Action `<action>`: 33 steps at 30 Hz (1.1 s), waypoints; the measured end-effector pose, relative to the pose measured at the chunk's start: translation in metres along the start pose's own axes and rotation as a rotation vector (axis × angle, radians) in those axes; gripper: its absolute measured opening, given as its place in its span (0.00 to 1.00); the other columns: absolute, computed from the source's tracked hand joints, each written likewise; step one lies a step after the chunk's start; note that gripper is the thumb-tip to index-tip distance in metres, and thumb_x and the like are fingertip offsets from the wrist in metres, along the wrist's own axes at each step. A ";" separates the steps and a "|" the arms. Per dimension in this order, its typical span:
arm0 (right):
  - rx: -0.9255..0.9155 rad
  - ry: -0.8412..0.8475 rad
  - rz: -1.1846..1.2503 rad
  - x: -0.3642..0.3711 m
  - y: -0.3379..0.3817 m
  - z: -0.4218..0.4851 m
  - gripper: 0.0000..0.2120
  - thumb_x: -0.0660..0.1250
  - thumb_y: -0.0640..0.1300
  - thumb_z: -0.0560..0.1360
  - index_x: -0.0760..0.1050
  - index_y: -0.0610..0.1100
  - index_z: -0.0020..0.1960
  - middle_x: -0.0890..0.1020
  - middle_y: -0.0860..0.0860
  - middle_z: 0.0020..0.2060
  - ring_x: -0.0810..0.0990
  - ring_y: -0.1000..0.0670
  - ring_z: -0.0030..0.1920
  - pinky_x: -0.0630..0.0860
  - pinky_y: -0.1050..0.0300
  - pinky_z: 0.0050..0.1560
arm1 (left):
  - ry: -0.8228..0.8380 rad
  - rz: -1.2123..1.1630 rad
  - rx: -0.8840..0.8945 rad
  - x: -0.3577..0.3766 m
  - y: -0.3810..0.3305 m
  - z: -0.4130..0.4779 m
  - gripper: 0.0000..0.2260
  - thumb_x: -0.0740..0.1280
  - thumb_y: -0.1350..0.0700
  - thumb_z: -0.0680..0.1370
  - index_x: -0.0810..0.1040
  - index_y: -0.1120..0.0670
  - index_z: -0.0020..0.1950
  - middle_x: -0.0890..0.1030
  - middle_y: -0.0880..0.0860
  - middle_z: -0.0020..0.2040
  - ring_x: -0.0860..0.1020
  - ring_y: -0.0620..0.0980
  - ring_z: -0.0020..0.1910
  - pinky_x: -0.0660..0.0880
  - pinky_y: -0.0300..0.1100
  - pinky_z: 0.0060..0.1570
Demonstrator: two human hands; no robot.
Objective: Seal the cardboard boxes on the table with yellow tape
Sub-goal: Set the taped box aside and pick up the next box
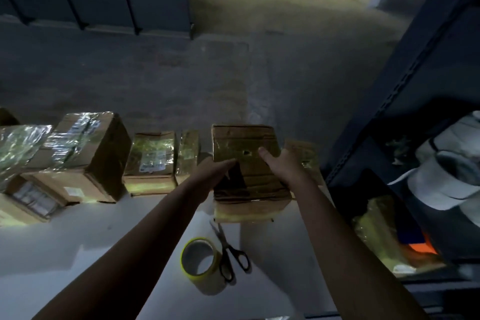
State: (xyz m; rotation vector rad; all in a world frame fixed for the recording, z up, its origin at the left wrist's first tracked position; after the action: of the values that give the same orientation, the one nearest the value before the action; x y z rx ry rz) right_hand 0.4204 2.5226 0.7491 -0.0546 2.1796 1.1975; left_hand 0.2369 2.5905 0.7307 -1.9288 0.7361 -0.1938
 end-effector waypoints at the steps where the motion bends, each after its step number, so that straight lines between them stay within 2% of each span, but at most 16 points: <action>1: 0.004 -0.025 0.000 0.001 -0.001 0.004 0.38 0.60 0.60 0.78 0.51 0.38 0.77 0.60 0.41 0.75 0.62 0.41 0.73 0.64 0.50 0.67 | -0.026 -0.002 0.014 0.002 -0.003 0.005 0.09 0.67 0.52 0.79 0.79 0.58 0.48 0.81 0.56 0.44 0.80 0.50 0.39 0.75 0.36 0.34; 4: 0.048 -0.037 -0.058 0.013 -0.014 0.016 0.33 0.61 0.56 0.78 0.57 0.40 0.76 0.69 0.42 0.70 0.71 0.41 0.67 0.70 0.52 0.61 | -0.129 0.174 0.006 0.002 -0.001 0.024 0.17 0.63 0.48 0.80 0.76 0.60 0.59 0.81 0.58 0.52 0.79 0.53 0.45 0.73 0.41 0.38; 6: 0.066 -0.006 -0.110 0.023 -0.023 0.020 0.30 0.63 0.55 0.76 0.62 0.41 0.73 0.75 0.43 0.63 0.76 0.44 0.58 0.75 0.51 0.57 | -0.117 0.251 0.002 0.004 0.009 0.039 0.17 0.64 0.48 0.78 0.76 0.59 0.60 0.81 0.57 0.50 0.80 0.52 0.43 0.75 0.42 0.36; 7: 0.069 0.014 -0.143 0.028 -0.027 0.021 0.30 0.63 0.54 0.75 0.63 0.41 0.72 0.75 0.43 0.63 0.76 0.44 0.58 0.75 0.51 0.57 | -0.092 0.249 0.014 0.005 0.016 0.048 0.16 0.66 0.49 0.76 0.77 0.58 0.58 0.82 0.56 0.48 0.80 0.50 0.41 0.77 0.41 0.34; 10: 0.011 0.011 -0.274 0.034 -0.026 0.019 0.28 0.65 0.52 0.76 0.64 0.44 0.73 0.71 0.44 0.66 0.72 0.43 0.64 0.71 0.53 0.59 | -0.024 0.235 0.054 0.010 0.019 0.044 0.08 0.69 0.60 0.73 0.79 0.57 0.52 0.82 0.52 0.42 0.80 0.46 0.37 0.77 0.36 0.32; 13: -0.015 -0.030 -0.362 0.034 -0.023 0.024 0.30 0.63 0.51 0.77 0.60 0.45 0.75 0.64 0.42 0.72 0.69 0.42 0.68 0.69 0.50 0.64 | -0.006 0.175 0.086 0.013 0.015 0.046 0.11 0.68 0.67 0.74 0.75 0.52 0.50 0.81 0.52 0.43 0.81 0.46 0.39 0.79 0.37 0.38; 16: 0.013 -0.054 -0.408 0.028 -0.022 0.034 0.29 0.59 0.50 0.80 0.54 0.43 0.77 0.58 0.41 0.74 0.66 0.40 0.70 0.67 0.48 0.65 | 0.014 0.226 0.146 0.022 -0.003 0.055 0.13 0.67 0.65 0.76 0.72 0.47 0.52 0.80 0.51 0.47 0.80 0.48 0.46 0.80 0.45 0.47; 18: 0.025 -0.088 -0.435 0.019 -0.020 0.039 0.27 0.56 0.49 0.81 0.55 0.43 0.77 0.57 0.40 0.75 0.65 0.39 0.70 0.67 0.46 0.65 | 0.081 0.235 0.181 0.034 -0.014 0.060 0.12 0.65 0.63 0.77 0.72 0.48 0.57 0.79 0.50 0.49 0.79 0.49 0.49 0.78 0.42 0.46; 20: 0.025 -0.104 -0.460 0.015 -0.017 0.042 0.27 0.56 0.49 0.82 0.54 0.44 0.78 0.52 0.41 0.77 0.59 0.39 0.74 0.63 0.44 0.70 | 0.091 0.274 0.185 0.039 -0.017 0.068 0.15 0.64 0.60 0.78 0.70 0.53 0.65 0.79 0.53 0.54 0.77 0.51 0.51 0.74 0.41 0.45; 22: -0.015 -0.124 -0.472 0.019 -0.008 0.042 0.27 0.57 0.50 0.81 0.56 0.44 0.77 0.52 0.44 0.78 0.55 0.40 0.76 0.61 0.43 0.72 | 0.056 0.316 0.186 0.035 -0.019 0.073 0.19 0.63 0.57 0.78 0.67 0.55 0.69 0.78 0.55 0.60 0.76 0.53 0.54 0.73 0.43 0.47; 23: -0.050 -0.143 -0.480 0.023 0.001 0.041 0.26 0.58 0.49 0.81 0.57 0.44 0.77 0.54 0.45 0.77 0.57 0.41 0.76 0.62 0.44 0.72 | 0.018 0.327 0.186 0.030 -0.017 0.077 0.20 0.62 0.56 0.79 0.67 0.56 0.70 0.77 0.56 0.62 0.76 0.54 0.56 0.72 0.44 0.47; 25: -0.144 -0.174 -0.491 0.037 0.022 0.039 0.24 0.58 0.48 0.81 0.61 0.42 0.75 0.60 0.45 0.76 0.62 0.43 0.74 0.64 0.46 0.70 | -0.059 0.328 0.160 0.015 -0.015 0.080 0.21 0.62 0.55 0.80 0.65 0.57 0.72 0.75 0.58 0.65 0.76 0.56 0.59 0.70 0.43 0.48; 28: -0.277 -0.164 -0.414 0.066 0.054 0.038 0.20 0.59 0.45 0.81 0.66 0.40 0.71 0.69 0.44 0.70 0.69 0.44 0.68 0.68 0.51 0.64 | -0.147 0.342 0.159 -0.010 -0.017 0.077 0.22 0.60 0.60 0.80 0.64 0.59 0.74 0.72 0.59 0.70 0.72 0.56 0.66 0.68 0.42 0.55; 30: -0.359 -0.154 -0.390 0.086 0.073 0.041 0.19 0.59 0.44 0.80 0.67 0.40 0.69 0.73 0.42 0.65 0.73 0.42 0.64 0.71 0.50 0.62 | -0.215 0.345 0.200 -0.032 -0.018 0.079 0.20 0.60 0.63 0.78 0.69 0.61 0.71 0.73 0.59 0.68 0.73 0.57 0.65 0.68 0.42 0.56; 33: -0.375 -0.099 -0.359 0.120 0.091 0.051 0.20 0.59 0.45 0.80 0.65 0.41 0.71 0.73 0.41 0.66 0.72 0.40 0.64 0.72 0.46 0.62 | -0.301 0.353 0.231 -0.073 -0.013 0.081 0.17 0.61 0.62 0.73 0.77 0.61 0.61 0.80 0.57 0.59 0.78 0.56 0.56 0.68 0.39 0.46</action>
State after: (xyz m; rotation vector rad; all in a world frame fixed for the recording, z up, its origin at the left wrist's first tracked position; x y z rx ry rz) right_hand 0.3216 2.6459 0.7311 -0.5107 1.7417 1.3432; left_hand 0.2196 2.6981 0.7170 -1.5366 0.7977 0.2165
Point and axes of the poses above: each hand's wrist, its own z-axis towards the middle knuckle, its own x-axis out of the palm, y = z × x, the point moved 8 cm from there along z, towards the middle knuckle
